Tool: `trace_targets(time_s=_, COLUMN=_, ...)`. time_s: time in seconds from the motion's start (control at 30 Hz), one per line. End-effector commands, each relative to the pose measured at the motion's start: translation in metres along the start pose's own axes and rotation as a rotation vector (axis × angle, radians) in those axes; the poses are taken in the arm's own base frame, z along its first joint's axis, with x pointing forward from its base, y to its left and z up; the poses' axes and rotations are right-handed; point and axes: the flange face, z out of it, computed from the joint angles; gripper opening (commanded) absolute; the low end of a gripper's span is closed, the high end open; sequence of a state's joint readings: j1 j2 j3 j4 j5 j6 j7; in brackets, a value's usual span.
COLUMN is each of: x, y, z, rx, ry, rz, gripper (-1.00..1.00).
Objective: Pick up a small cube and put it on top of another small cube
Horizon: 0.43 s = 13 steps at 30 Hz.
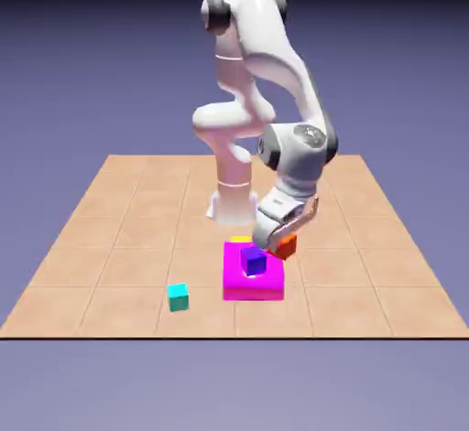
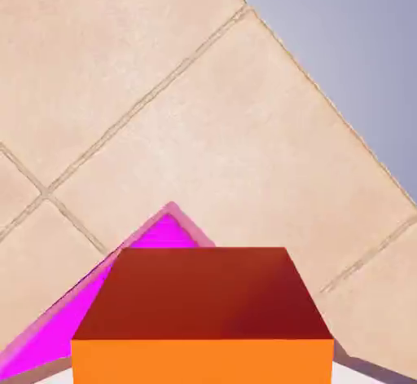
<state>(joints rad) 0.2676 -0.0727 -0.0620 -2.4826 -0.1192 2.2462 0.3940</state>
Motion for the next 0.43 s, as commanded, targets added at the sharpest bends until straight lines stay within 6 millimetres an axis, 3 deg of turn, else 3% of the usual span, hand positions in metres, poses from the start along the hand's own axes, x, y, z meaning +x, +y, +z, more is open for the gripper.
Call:
trace_targets(time_s=0.0, x=-0.007, y=0.009, z=-0.004, rx=0.006, ry=-0.006, rz=0.044, gripper=-1.0)
trace_targets(time_s=0.07, x=-0.02, y=0.032, z=-0.01, rx=0.023, ry=-0.023, rz=0.14, gripper=-1.0)
trace_targets(time_s=0.1, x=-0.02, y=0.032, z=-0.01, rx=0.023, ry=-0.023, rz=0.14, gripper=-1.0)
trace_targets(time_s=0.27, x=-0.019, y=0.028, z=0.059, rx=0.023, ry=-0.023, rz=0.14, gripper=-1.0)
trace_targets(time_s=0.3, x=-0.019, y=0.028, z=0.059, rx=0.023, ry=-0.023, rz=0.14, gripper=1.0)
trace_targets(time_s=0.33, x=-0.019, y=0.028, z=0.059, rx=0.023, ry=-0.023, rz=0.14, gripper=1.0)
trace_targets(time_s=0.4, x=-0.018, y=0.029, z=0.031, rx=0.022, ry=-0.022, rz=0.14, gripper=1.0)
